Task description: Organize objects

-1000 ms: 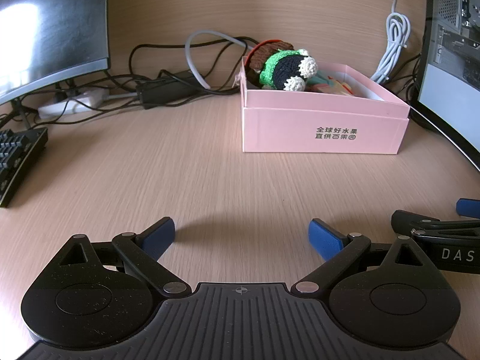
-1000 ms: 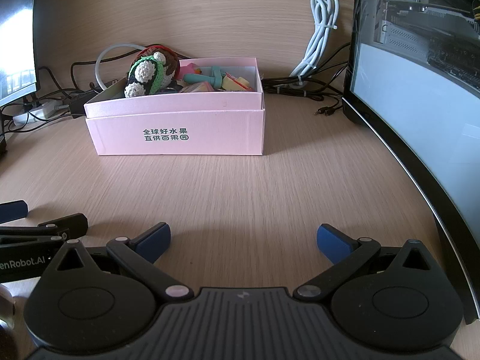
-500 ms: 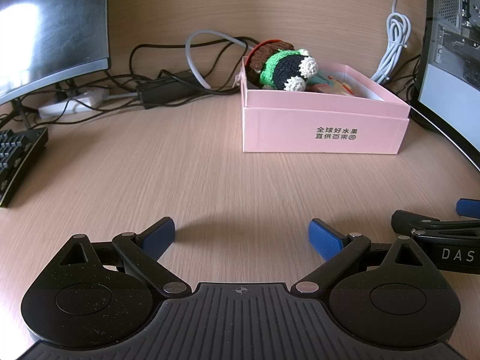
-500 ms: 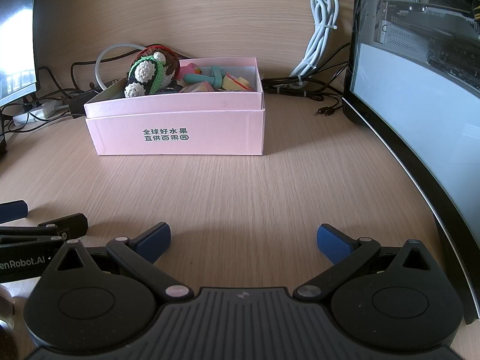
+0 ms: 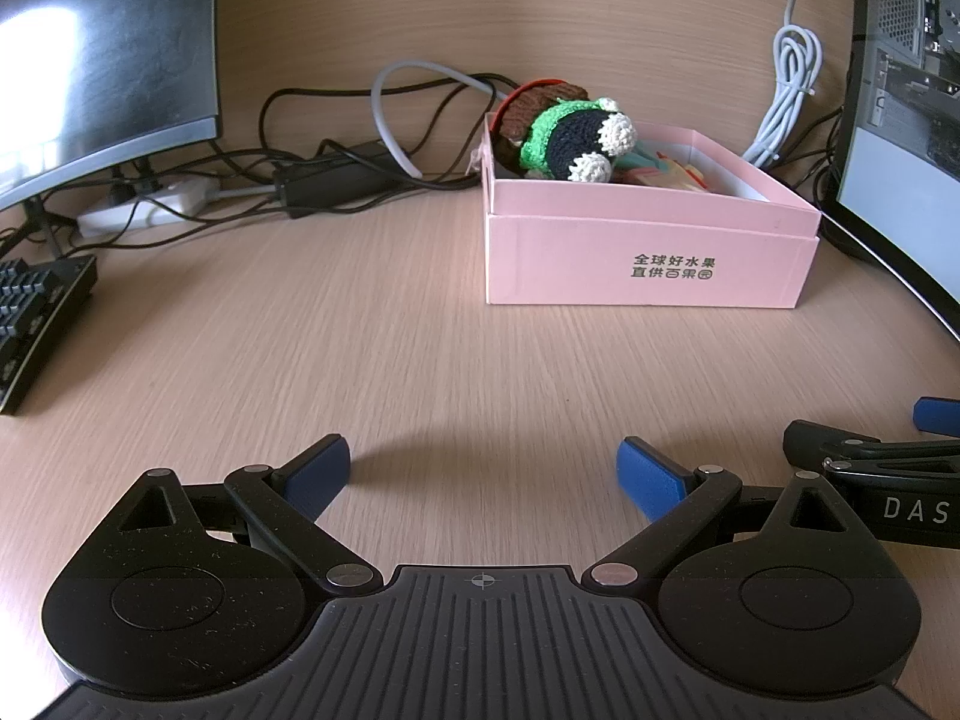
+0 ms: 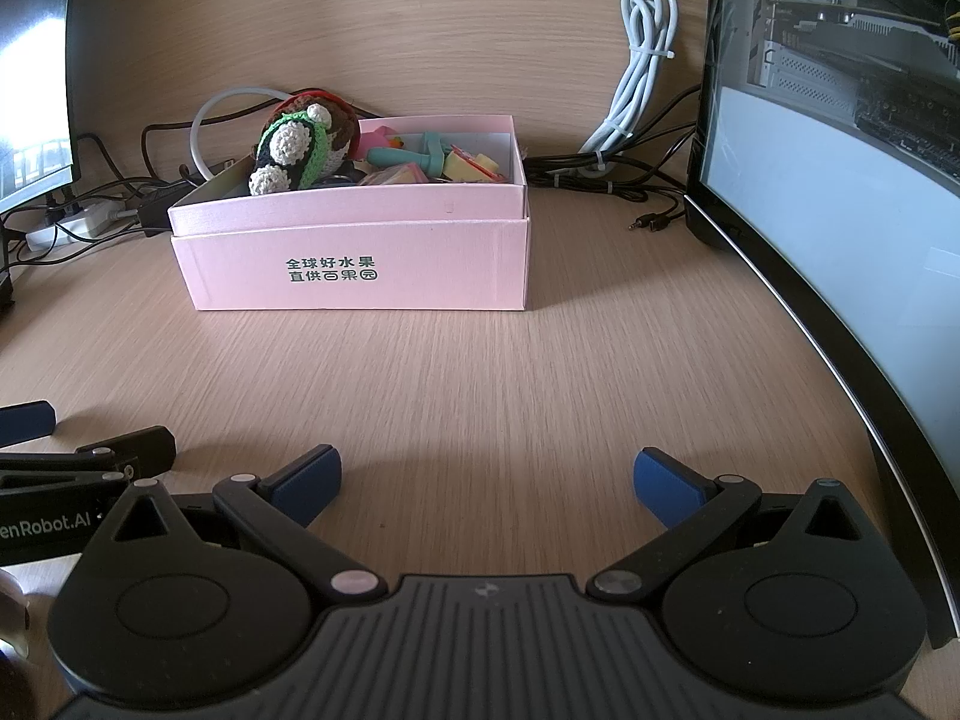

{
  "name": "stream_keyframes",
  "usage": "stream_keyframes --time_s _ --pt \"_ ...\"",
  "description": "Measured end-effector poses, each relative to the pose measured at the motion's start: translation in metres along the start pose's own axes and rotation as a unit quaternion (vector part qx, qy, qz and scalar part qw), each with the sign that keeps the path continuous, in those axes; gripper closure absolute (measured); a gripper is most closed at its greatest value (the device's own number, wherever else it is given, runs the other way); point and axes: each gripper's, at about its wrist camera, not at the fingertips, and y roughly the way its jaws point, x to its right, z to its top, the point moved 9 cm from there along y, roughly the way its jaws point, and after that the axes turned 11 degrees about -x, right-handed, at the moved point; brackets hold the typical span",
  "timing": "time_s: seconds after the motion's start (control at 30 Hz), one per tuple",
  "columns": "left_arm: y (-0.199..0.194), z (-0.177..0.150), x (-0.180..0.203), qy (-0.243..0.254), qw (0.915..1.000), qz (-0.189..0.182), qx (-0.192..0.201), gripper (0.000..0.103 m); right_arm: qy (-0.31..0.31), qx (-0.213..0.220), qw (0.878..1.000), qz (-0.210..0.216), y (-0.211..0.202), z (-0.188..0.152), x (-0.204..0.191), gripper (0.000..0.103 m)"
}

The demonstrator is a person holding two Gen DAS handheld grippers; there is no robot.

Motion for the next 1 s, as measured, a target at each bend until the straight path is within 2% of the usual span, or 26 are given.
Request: stream_keyframes --time_s 1.0 --pt "0.0001 0.0 -0.0023 -0.002 1.0 -0.004 0.0 0.005 0.0 0.0 1.0 0.0 0.0003 0.0004 0.0005 0.0"
